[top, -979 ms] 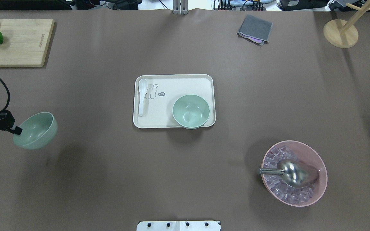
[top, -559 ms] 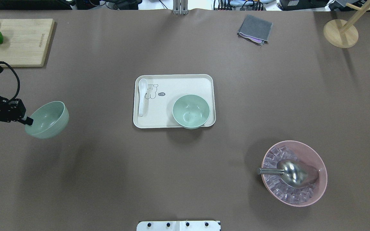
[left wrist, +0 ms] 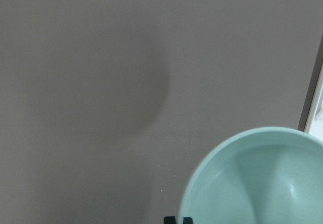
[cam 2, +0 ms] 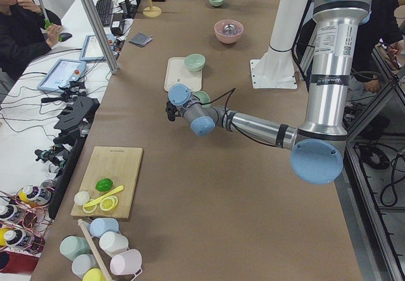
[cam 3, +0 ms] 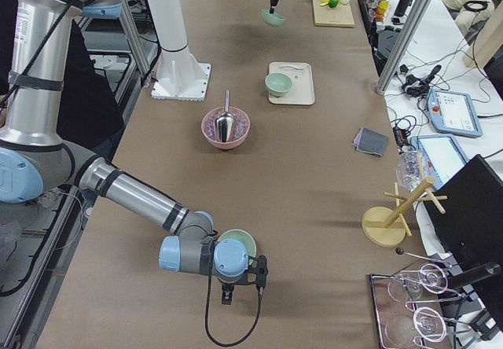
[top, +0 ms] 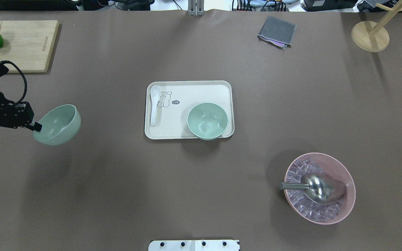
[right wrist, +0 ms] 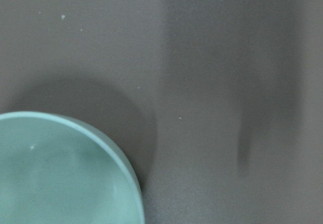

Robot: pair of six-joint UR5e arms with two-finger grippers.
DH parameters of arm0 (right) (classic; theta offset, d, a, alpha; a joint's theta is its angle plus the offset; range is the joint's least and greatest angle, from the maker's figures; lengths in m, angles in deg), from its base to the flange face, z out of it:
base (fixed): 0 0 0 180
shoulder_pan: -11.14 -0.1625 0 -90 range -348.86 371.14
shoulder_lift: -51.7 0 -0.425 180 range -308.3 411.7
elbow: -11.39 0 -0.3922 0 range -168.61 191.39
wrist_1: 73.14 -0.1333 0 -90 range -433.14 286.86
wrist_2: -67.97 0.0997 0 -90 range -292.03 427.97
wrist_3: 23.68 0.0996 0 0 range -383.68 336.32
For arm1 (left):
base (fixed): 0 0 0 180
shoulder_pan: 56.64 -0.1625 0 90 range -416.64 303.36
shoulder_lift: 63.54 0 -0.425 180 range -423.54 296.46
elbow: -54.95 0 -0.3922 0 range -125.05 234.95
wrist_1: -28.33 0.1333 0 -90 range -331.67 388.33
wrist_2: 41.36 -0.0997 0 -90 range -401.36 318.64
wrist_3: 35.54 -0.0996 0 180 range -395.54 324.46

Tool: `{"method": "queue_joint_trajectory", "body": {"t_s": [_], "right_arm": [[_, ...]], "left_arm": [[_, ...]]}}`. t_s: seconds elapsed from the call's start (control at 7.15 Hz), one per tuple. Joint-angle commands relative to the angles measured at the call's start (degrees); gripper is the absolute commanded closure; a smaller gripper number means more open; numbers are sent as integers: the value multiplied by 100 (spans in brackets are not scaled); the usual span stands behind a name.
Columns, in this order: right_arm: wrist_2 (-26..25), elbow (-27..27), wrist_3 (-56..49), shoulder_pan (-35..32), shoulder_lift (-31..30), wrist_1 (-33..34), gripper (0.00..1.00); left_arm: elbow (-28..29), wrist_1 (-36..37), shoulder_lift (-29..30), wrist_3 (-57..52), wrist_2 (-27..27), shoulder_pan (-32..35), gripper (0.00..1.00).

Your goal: Stack green bowls together

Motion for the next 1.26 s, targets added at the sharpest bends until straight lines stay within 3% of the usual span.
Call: {"method": "queue_joint_trajectory", "body": {"t_s": [0.0, 0.14, 0.28, 0.7, 0.84, 1.12], "right_arm": [[72, 11, 31, 0, 44, -20, 74], [106, 11, 32, 9, 79, -11, 77], [255, -7, 84, 9, 114, -20, 100], [781, -181, 592, 0, 193, -29, 100], [1236, -305, 603, -9, 193, 32, 100], [1661, -420, 882, -175, 342, 50, 100]], "left_arm": [[9, 0, -4, -3, -3, 0, 100], [9, 0, -4, -3, -3, 9, 100], [18, 0, -4, -3, -12, 9, 100], [18, 0, -4, -3, -38, 9, 100], [36, 0, 22, 5, -55, -9, 100], [325, 244, 914, 380, -82, -44, 100]]}}
